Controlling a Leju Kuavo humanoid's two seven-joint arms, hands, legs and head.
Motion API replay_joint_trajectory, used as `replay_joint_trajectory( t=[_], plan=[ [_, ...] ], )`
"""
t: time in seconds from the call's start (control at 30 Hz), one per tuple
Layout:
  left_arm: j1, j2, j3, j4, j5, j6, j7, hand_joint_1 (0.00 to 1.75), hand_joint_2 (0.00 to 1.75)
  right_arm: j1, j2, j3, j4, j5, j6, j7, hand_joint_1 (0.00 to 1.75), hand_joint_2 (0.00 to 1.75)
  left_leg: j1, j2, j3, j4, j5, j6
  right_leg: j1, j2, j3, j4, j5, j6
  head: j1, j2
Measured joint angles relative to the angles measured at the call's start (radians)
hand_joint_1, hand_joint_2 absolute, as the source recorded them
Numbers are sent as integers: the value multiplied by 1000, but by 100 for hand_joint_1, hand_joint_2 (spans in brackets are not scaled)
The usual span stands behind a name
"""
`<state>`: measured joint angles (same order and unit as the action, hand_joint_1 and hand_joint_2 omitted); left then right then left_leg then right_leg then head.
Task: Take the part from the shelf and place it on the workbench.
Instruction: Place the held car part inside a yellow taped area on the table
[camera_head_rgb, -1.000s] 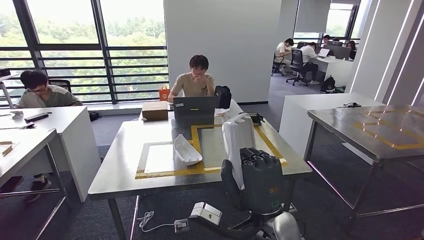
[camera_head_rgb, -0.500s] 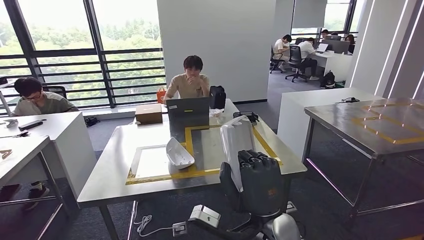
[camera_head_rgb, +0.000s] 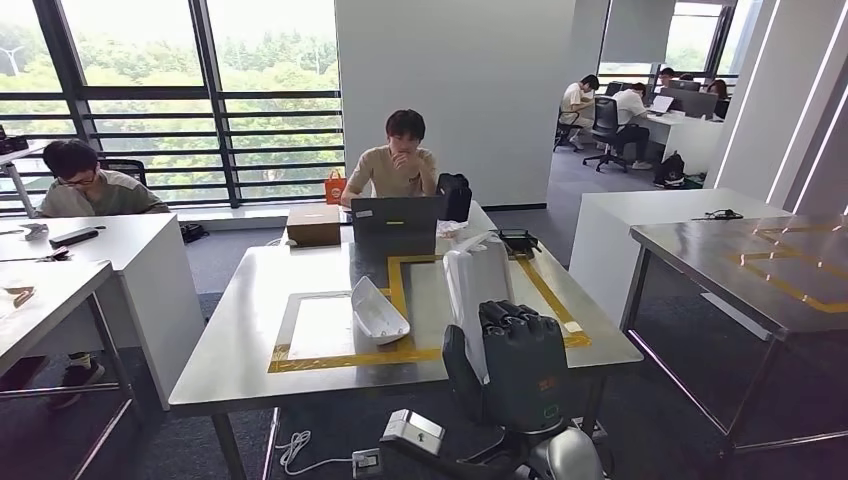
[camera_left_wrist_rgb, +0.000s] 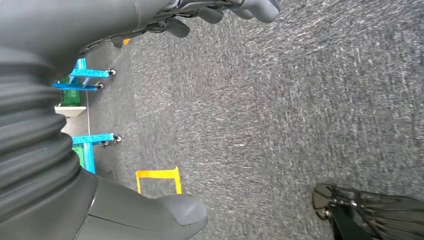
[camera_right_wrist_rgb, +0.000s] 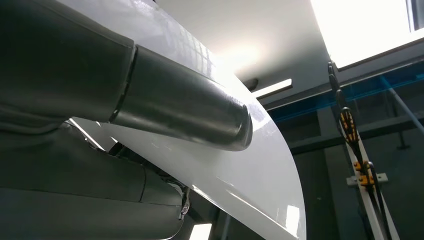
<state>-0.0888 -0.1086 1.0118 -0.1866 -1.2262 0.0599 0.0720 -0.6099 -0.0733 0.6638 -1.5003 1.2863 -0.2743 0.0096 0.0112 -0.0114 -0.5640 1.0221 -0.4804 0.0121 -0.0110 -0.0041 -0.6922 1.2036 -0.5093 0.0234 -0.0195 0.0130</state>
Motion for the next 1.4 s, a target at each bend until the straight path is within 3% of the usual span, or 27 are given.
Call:
replay_joint_trajectory(
  t=[0.03,0.1,0.23,0.3,0.37,0.43,0.47,0.53,0.57,0.63,0.7,0.77,0.8,0.9,0.93,0.97,1.0,1.03,1.07,1.1,1.17,1.27,1.33,1.4],
  plan=[
    [0,-1,0,0,0,0,0,0,175,0,-1,0,0,0,0,0,175,0,0,-1,8,1,-7,-4,0,0,24,-70,40,-3,0,0],
    [-2,-1,0,0,0,0,0,0,175,-1,-3,0,1,0,0,0,175,0,-2,-2,13,2,-17,-15,5,0,55,-159,66,-12,-1,0],
    [-3,0,1,0,0,0,0,0,175,-1,-5,-1,2,-1,0,0,175,0,-4,0,12,25,-21,-38,3,2,76,-178,67,-36,-1,0],
    [-5,0,1,0,0,-1,-1,0,175,-3,-4,-1,2,-1,-1,-1,175,0,-2,4,-31,105,-40,-45,1,1,92,-182,61,-47,-2,0],
    [-6,0,1,0,0,-2,-1,0,175,-2,-4,-1,2,-1,-1,0,175,0,-2,5,-106,224,-85,-51,4,1,102,-182,51,-54,-3,0],
    [-4,2,2,0,0,-2,-1,0,175,1,-4,-1,2,-1,0,0,175,0,-2,5,-156,276,-99,-49,6,3,115,-181,38,-56,-4,0],
    [-2,2,2,0,0,-4,0,0,175,1,-4,-1,2,-1,0,0,175,0,-2,5,-157,252,-76,-46,6,5,123,-180,32,-55,-4,0],
    [-2,4,2,0,0,-6,0,0,175,1,-4,-1,3,-1,-1,0,175,0,-3,6,-119,128,10,-37,7,5,142,-180,17,-51,-4,0],
    [-3,4,2,0,0,-7,-1,0,175,0,-4,-1,3,-1,-1,0,175,0,-5,8,-98,68,33,-34,7,6,150,-179,10,-47,-4,0],
    [-4,4,2,1,0,-8,-1,0,175,0,-4,-1,3,-1,0,1,175,0,-10,9,-72,10,45,-26,9,5,157,-178,0,-36,-4,0],
    [-4,4,1,1,-1,-9,0,0,175,0,-4,-1,2,-1,0,1,175,0,-9,8,-61,7,42,-15,11,6,161,-170,-3,-24,-4,0],
    [-3,4,1,1,-3,-11,1,0,175,-1,-4,-2,2,-1,-1,2,175,0,-4,7,-46,3,43,-3,11,6,150,-132,-12,-12,-3,0],
    [-3,4,1,1,-3,-11,1,0,175,-2,-5,-2,1,0,-1,2,175,0,-2,6,-39,2,40,2,9,6,127,-89,-28,-6,-2,0],
    [-4,5,1,1,-3,-12,5,0,175,4,-8,-3,1,0,-1,2,175,0,-2,5,-31,2,27,8,5,6,12,83,-95,5,0,0],
    [-3,5,2,1,-3,-12,7,0,175,7,-10,-3,1,0,-1,3,175,0,-2,4,-27,3,22,8,5,6,-15,108,-98,6,0,0],
    [-2,5,2,1,-3,-12,8,0,175,10,-13,-3,1,0,-1,3,175,0,-2,4,-21,4,15,7,4,6,-24,95,-78,5,1,0],
    [-1,4,2,1,-2,-12,9,0,175,11,-15,-4,1,0,-2,3,175,0,-2,3,-13,5,9,4,4,6,-14,46,-37,3,2,0],
    [-1,3,2,1,-2,-12,9,0,175,12,-17,-4,0,0,-3,2,175,0,-2,3,-5,6,1,2,4,6,9,-27,14,-1,2,0],
    [-2,2,2,1,0,-12,8,0,175,12,-18,-5,0,0,-4,2,175,0,-3,2,2,7,-6,-3,6,6,32,-95,46,-5,2,0],
    [-4,2,3,1,2,-12,7,0,175,13,-20,-5,-1,0,-5,2,175,0,-4,2,7,7,-12,-8,8,6,48,-143,60,-11,2,0],
    [-7,1,3,1,7,-11,3,0,175,16,-21,-6,-2,0,-6,2,175,0,-6,1,11,8,-16,-20,12,6,61,-172,57,-22,1,0],
    [-10,1,3,0,11,-10,-3,0,175,16,-18,-7,-3,1,-7,1,175,0,-7,3,8,41,-15,-37,6,7,86,-180,65,-42,0,0],
    [-15,0,3,1,12,-9,-6,0,175,14,-15,-8,-4,0,-8,-1,175,0,-5,5,-39,124,-40,-44,4,5,103,-183,56,-52,0,0],
    [-18,-1,3,1,14,-7,-7,0,175,13,-12,-8,-4,-1,-5,-9,175,0,-3,6,-115,242,-89,-51,5,5,112,-183,44,-57,-1,0]
  ],
)
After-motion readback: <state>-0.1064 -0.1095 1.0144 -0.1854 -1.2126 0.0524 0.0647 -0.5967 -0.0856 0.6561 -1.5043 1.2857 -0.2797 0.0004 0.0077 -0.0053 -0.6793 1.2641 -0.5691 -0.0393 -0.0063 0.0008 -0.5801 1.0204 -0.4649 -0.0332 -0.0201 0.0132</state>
